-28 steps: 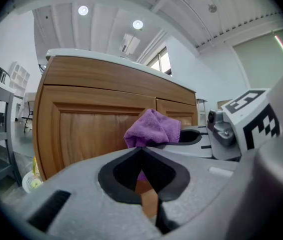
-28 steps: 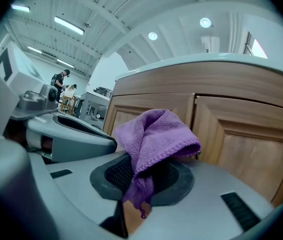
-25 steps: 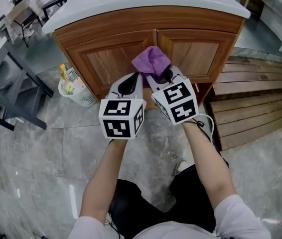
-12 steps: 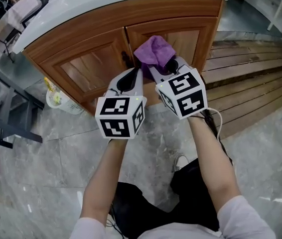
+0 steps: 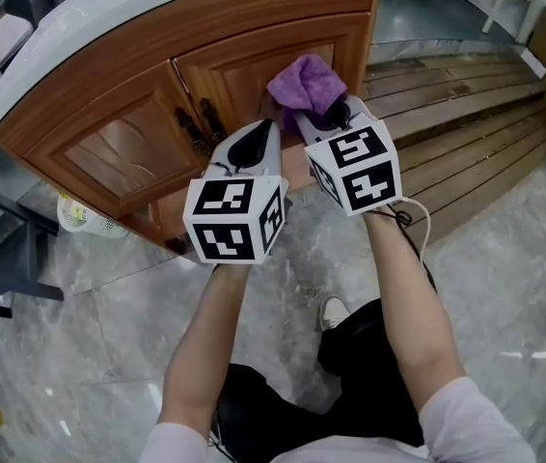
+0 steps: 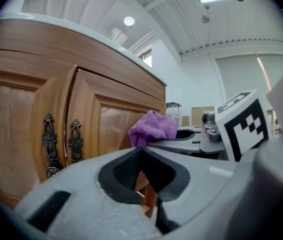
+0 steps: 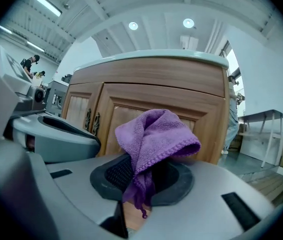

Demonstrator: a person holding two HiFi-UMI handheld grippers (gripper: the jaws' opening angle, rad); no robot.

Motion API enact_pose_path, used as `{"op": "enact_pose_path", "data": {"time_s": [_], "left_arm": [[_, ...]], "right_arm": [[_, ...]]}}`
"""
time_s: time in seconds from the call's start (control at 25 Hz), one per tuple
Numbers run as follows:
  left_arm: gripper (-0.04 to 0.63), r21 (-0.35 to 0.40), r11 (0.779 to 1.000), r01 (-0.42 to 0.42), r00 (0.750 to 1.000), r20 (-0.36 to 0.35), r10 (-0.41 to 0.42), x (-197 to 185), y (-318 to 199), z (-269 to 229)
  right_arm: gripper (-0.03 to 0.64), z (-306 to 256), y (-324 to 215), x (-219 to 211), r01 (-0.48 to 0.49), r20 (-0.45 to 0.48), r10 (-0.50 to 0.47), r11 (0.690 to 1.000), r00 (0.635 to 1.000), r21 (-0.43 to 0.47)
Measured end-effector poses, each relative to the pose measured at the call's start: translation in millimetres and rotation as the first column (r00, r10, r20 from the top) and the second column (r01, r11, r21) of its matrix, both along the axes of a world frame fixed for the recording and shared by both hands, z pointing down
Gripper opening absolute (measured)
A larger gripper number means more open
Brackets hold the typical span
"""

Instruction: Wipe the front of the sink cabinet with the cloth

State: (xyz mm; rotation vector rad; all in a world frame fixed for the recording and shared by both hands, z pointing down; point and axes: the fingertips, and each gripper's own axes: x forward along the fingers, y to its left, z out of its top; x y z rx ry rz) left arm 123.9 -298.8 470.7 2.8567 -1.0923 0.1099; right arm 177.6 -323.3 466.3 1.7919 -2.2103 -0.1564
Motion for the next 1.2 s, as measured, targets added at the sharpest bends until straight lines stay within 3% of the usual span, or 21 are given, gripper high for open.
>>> {"op": "enact_pose_path", "data": {"time_s": [0.6, 0.84, 1.2], "left_arm": [[0.005, -0.025, 0.998, -0.057, 0.998, -0.004, 0.057, 32, -2, 11], [0.005, -0.021, 0.999, -0.027, 1.0, 0.004, 0.028, 20, -5, 13], [0.005, 0.011, 0.996, 0.085, 0.996, 0.014, -0.085, -49, -11, 2]], "right_arm": [[0.072, 14, 4, 87, -0.204, -0.022, 0.203, 0.979, 0.979, -0.032], [0.072, 8, 12, 65, -0.148, -0.041, 0.147, 0.989, 0.988, -0.022], [0.072, -26, 22, -27, 0.051, -0.022, -0.051, 0.998, 0.998, 0.02]]}}
